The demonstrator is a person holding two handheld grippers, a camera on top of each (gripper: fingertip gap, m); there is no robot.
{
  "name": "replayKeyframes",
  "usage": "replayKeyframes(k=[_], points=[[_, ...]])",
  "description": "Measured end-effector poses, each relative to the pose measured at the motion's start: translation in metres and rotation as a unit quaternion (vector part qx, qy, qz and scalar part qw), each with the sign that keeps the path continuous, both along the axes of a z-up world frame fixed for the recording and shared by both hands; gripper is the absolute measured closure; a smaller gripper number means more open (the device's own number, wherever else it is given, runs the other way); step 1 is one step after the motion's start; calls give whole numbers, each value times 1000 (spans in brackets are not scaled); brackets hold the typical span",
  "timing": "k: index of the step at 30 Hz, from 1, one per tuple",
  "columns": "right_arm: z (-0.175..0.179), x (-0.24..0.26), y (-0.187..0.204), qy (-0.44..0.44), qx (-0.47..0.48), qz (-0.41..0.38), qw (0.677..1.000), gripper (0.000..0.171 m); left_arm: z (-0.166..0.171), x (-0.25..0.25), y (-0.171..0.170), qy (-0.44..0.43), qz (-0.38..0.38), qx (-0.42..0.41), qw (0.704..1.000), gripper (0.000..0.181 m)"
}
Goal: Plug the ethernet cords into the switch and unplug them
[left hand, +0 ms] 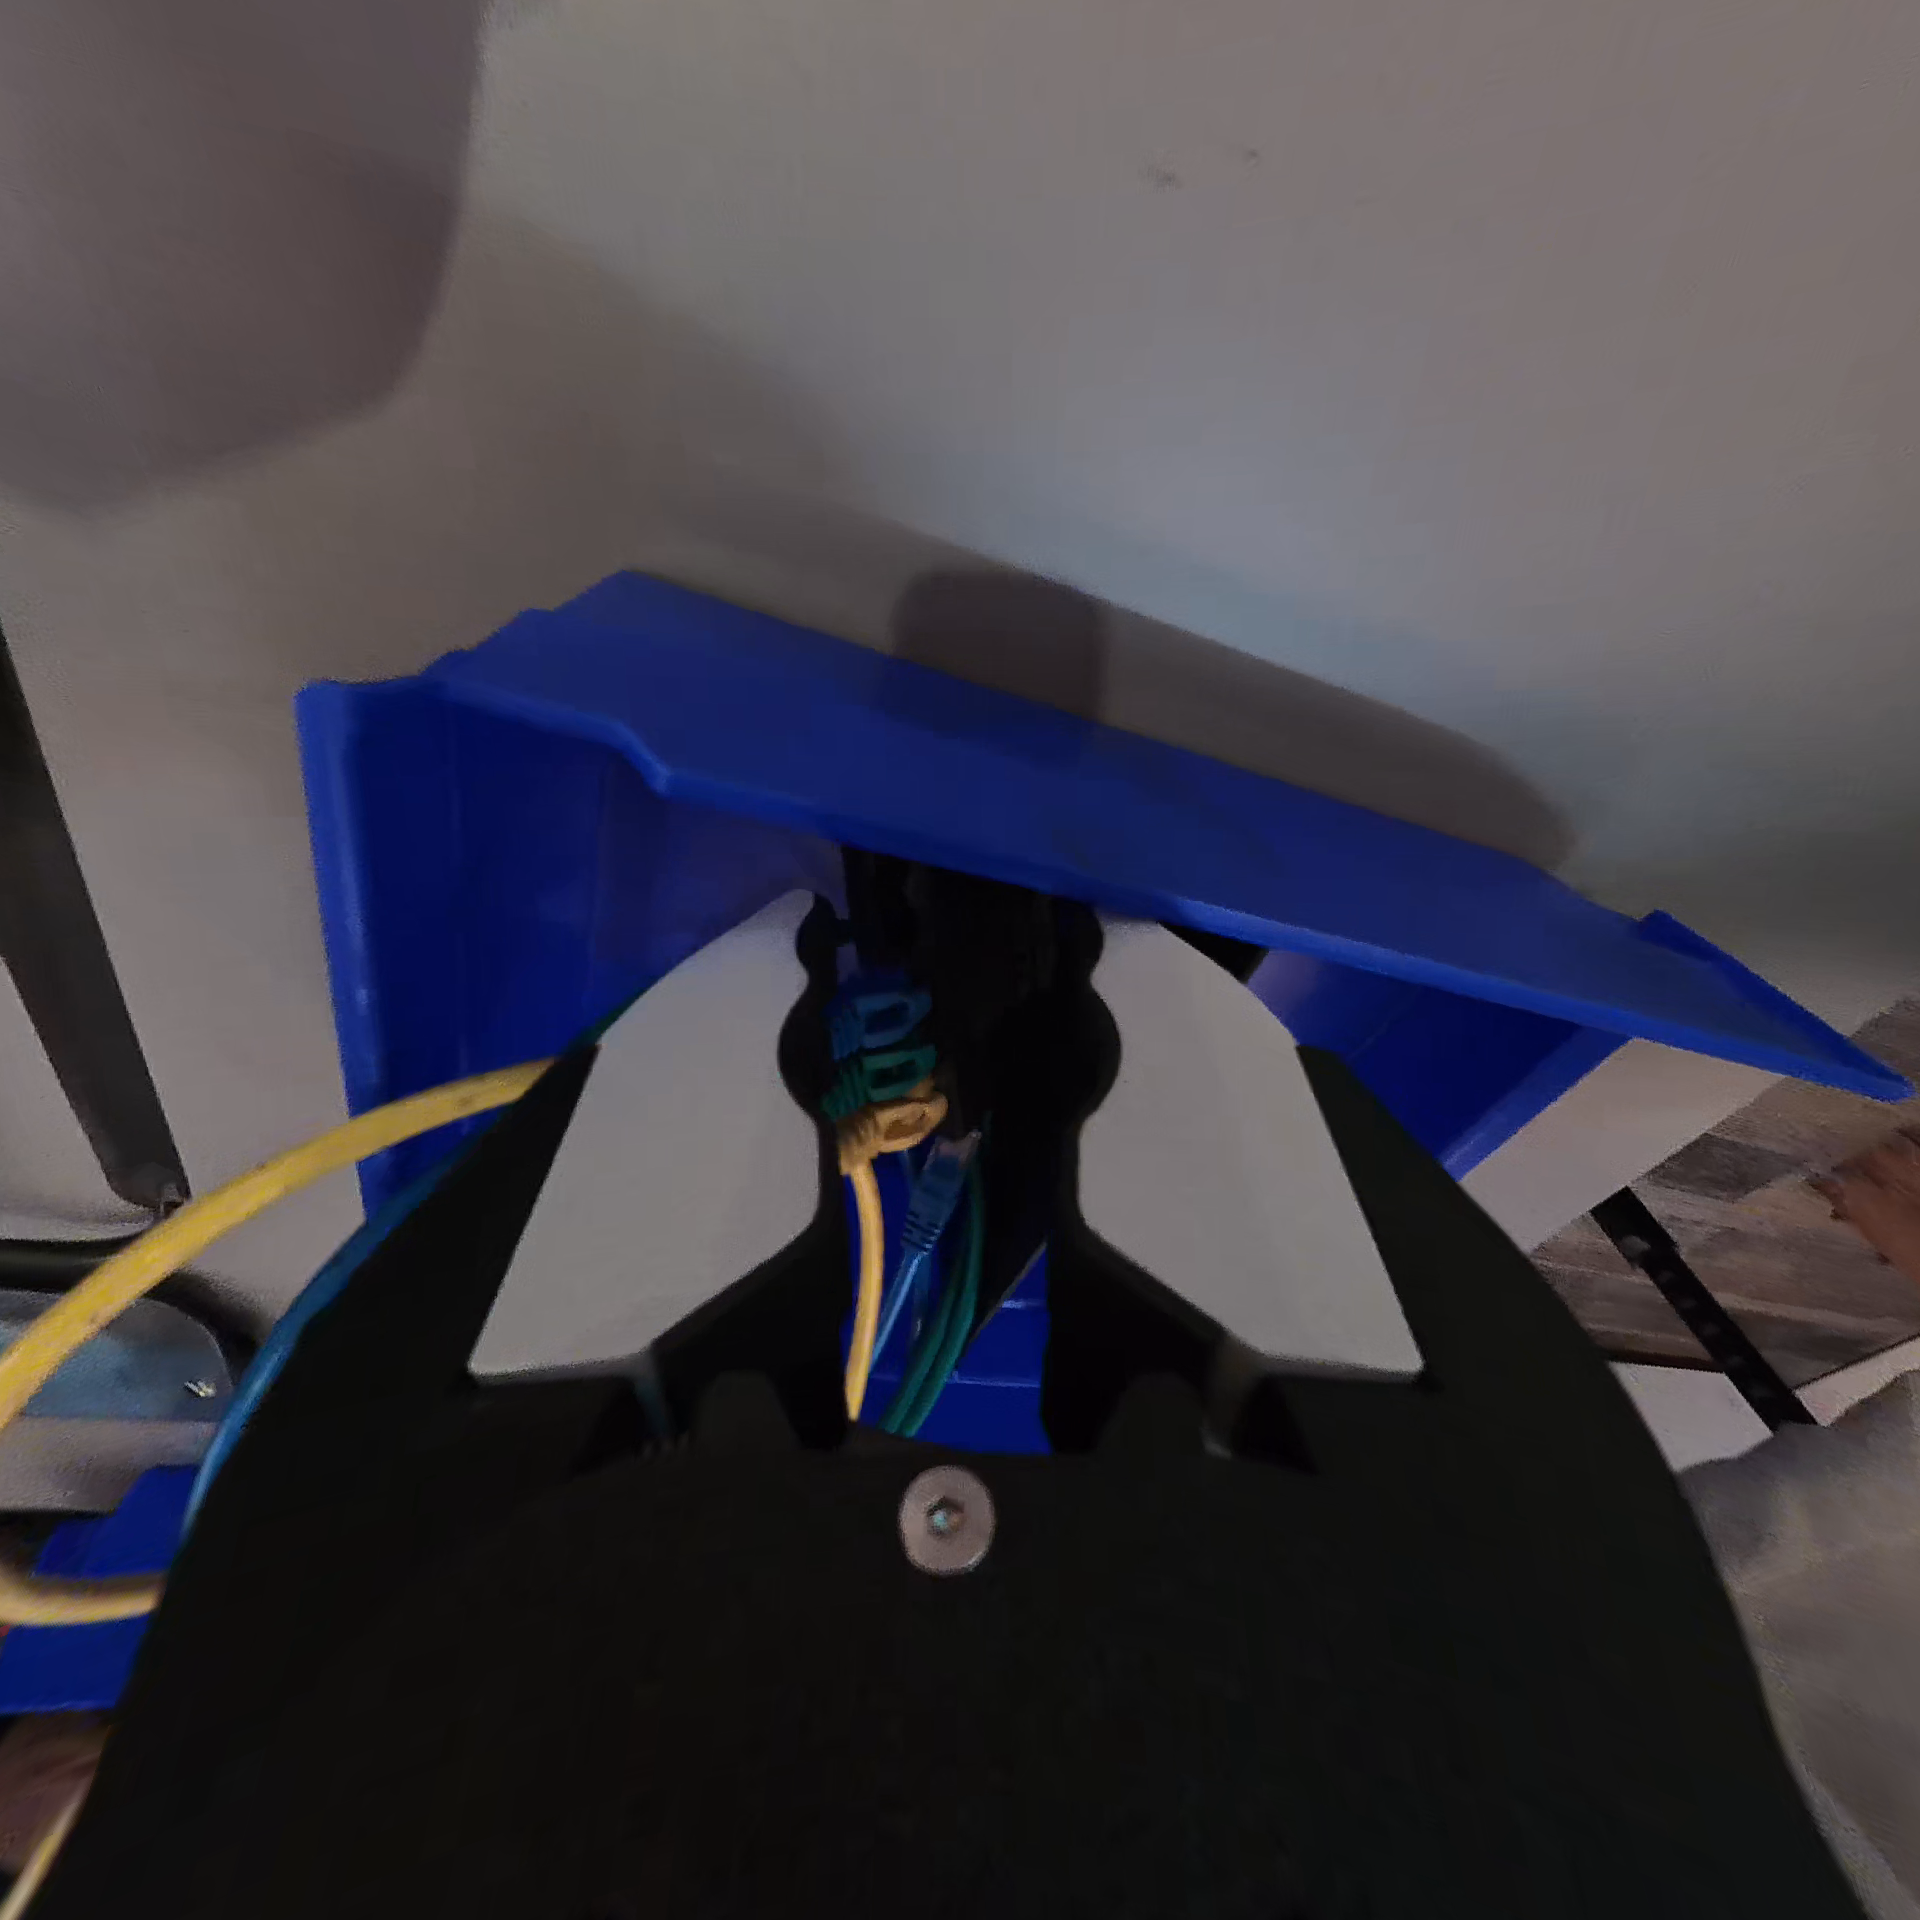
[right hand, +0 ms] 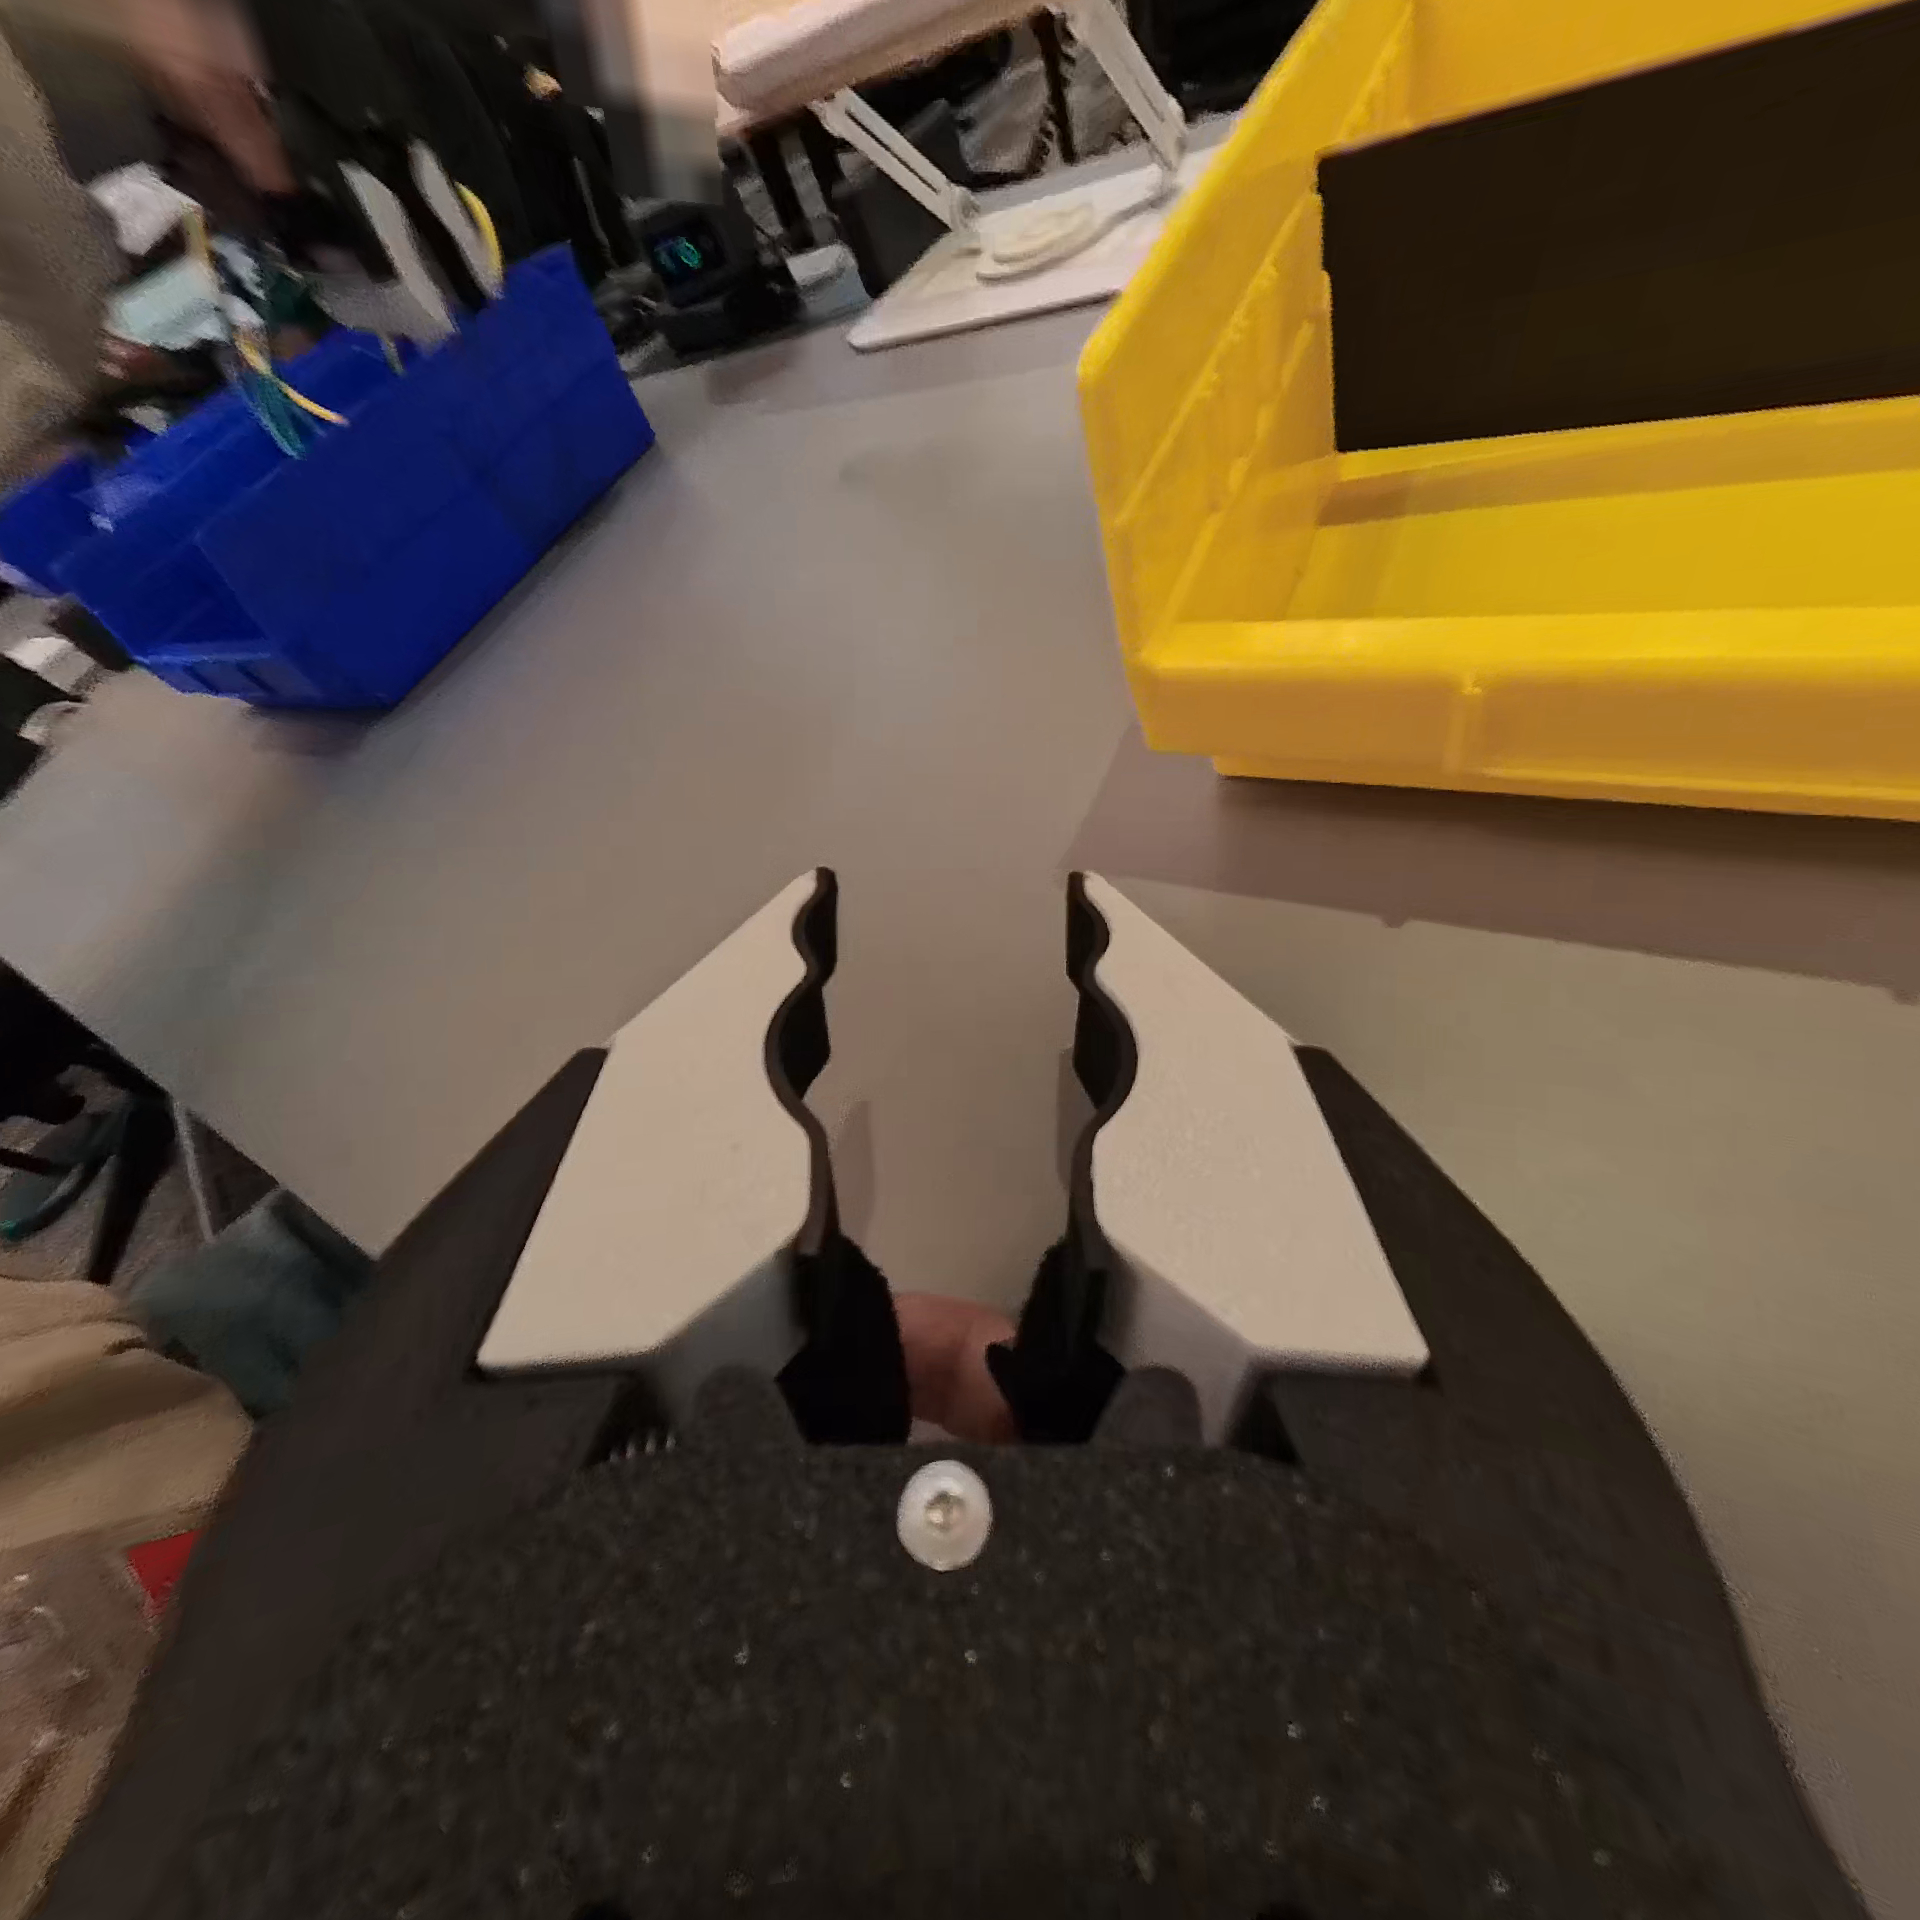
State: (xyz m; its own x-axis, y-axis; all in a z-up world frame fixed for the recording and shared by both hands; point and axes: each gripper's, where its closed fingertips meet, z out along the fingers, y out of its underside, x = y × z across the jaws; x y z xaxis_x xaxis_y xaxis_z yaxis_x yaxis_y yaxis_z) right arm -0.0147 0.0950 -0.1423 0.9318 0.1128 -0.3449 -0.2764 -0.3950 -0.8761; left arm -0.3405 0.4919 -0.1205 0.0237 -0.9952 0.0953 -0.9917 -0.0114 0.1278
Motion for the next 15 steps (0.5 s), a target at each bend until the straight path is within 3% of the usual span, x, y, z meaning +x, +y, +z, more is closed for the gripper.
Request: replayKeyframes(k=[6,13,15], points=[[22,-9,2,68,49,26,996,125,-17,-4,4,15,4,-31,999,140],[21,-13,2,56,52,42,996,124,-31,-16,-6,76,18,-77,994,130],[19,-14,2,53,47,45,996,124,-32,-18,3,90,20,-62,994,147]])
